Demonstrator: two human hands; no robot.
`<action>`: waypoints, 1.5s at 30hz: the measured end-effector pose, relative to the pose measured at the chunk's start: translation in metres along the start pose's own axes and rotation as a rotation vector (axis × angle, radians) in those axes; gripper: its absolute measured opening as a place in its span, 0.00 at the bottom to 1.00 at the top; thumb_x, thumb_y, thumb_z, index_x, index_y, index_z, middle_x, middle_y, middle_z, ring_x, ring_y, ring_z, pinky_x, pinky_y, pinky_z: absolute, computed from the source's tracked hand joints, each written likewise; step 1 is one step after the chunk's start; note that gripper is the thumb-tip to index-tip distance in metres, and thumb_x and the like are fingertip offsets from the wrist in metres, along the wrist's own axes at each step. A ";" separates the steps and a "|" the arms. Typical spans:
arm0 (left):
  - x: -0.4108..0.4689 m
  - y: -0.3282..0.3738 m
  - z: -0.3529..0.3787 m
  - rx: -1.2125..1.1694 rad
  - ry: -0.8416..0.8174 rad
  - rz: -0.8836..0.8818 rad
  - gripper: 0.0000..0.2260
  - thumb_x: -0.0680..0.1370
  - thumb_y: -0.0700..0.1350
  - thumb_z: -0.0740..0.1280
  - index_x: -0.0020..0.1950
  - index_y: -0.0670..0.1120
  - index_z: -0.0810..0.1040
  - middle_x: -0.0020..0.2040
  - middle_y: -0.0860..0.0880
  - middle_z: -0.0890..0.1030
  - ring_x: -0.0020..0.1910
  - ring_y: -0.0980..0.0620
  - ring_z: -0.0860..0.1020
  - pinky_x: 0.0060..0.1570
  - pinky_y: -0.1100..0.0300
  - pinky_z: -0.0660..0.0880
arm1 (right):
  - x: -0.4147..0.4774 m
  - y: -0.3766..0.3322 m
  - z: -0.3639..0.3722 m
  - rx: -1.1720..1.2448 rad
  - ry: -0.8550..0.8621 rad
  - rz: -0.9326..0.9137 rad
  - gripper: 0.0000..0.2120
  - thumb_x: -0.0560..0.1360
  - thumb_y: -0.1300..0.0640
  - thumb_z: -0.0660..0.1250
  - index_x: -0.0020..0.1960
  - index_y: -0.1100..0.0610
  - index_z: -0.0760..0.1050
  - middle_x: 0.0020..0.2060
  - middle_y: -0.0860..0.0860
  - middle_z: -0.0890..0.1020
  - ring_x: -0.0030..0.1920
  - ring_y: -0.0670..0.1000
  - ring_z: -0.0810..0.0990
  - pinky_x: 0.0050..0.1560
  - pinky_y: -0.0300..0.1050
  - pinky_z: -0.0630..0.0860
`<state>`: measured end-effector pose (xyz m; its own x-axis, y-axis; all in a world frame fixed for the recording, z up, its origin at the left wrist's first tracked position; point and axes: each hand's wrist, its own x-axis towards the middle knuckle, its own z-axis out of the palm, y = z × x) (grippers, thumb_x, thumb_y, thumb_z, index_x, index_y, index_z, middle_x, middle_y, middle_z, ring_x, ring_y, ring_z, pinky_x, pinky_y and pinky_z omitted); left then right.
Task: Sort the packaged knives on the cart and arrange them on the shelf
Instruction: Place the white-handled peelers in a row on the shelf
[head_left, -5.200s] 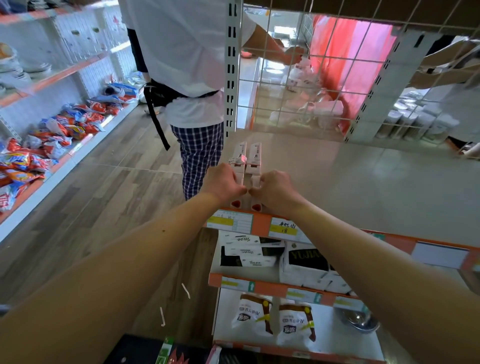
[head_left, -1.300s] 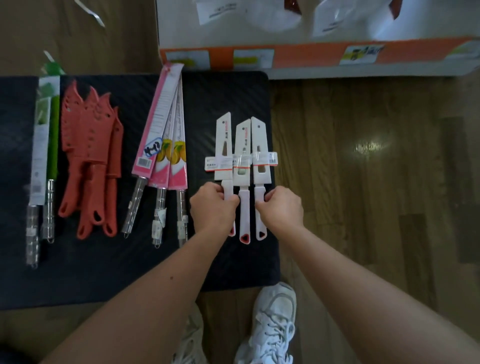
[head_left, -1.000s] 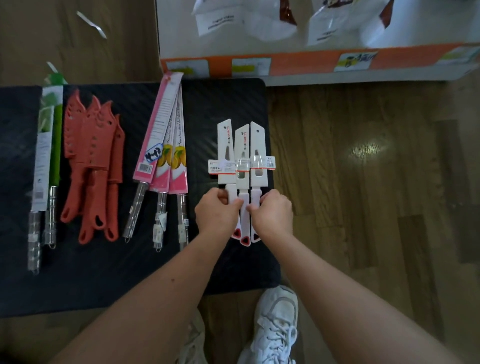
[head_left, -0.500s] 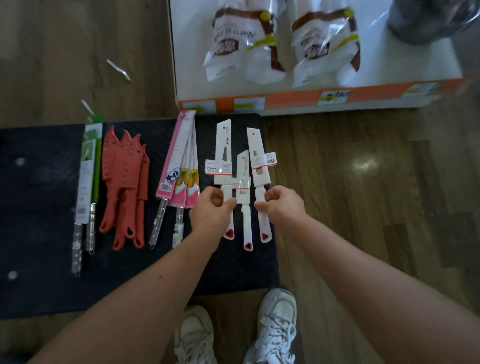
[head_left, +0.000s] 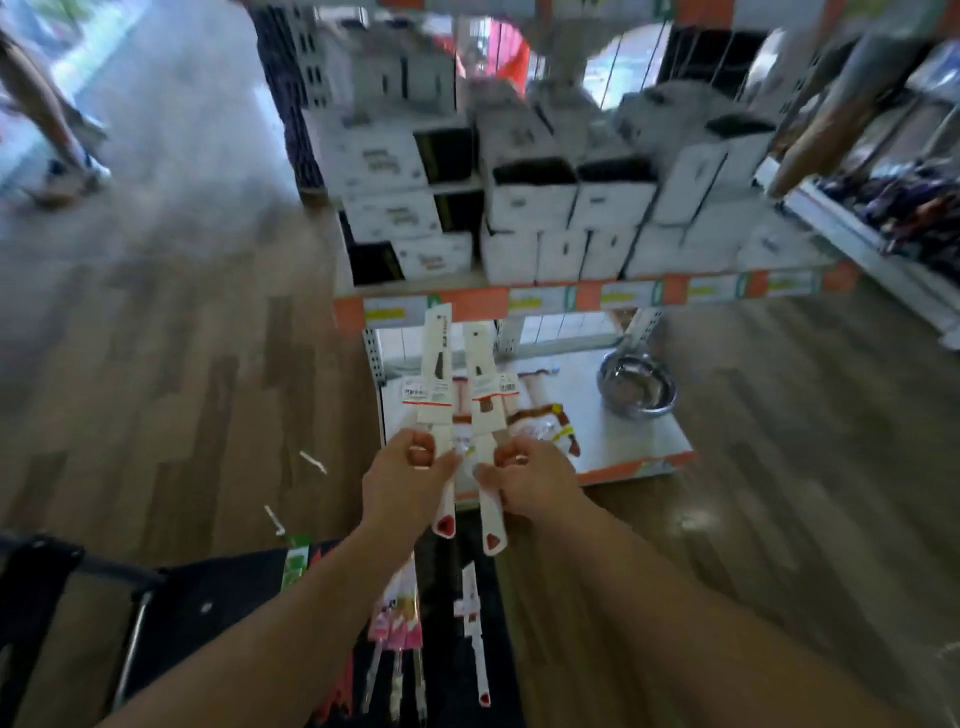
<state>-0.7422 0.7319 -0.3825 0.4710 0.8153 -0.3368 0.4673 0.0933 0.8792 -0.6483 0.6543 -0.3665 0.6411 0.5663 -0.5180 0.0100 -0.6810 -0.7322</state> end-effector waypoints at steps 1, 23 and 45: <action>-0.003 0.021 -0.010 -0.007 0.005 0.024 0.12 0.74 0.41 0.70 0.35 0.50 0.70 0.33 0.52 0.74 0.34 0.55 0.73 0.33 0.66 0.69 | -0.009 -0.021 -0.007 0.006 0.017 -0.031 0.09 0.72 0.55 0.71 0.38 0.52 0.70 0.47 0.52 0.79 0.51 0.53 0.79 0.56 0.49 0.77; -0.021 0.301 -0.143 -0.171 0.088 0.277 0.10 0.74 0.39 0.70 0.38 0.48 0.70 0.43 0.44 0.78 0.50 0.42 0.79 0.57 0.45 0.76 | -0.090 -0.287 -0.124 0.273 0.088 -0.305 0.10 0.71 0.59 0.72 0.36 0.53 0.72 0.42 0.54 0.80 0.47 0.54 0.81 0.55 0.52 0.79; 0.162 0.387 -0.084 0.076 0.307 0.138 0.06 0.73 0.39 0.69 0.46 0.36 0.80 0.47 0.36 0.82 0.49 0.38 0.81 0.54 0.43 0.77 | 0.120 -0.386 -0.201 0.132 -0.193 -0.220 0.11 0.70 0.63 0.72 0.52 0.65 0.79 0.43 0.56 0.79 0.33 0.48 0.77 0.32 0.36 0.78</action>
<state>-0.5482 0.9481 -0.0687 0.2919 0.9523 -0.0894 0.4749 -0.0632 0.8778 -0.4205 0.8918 -0.0572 0.4774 0.7793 -0.4059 0.0246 -0.4737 -0.8804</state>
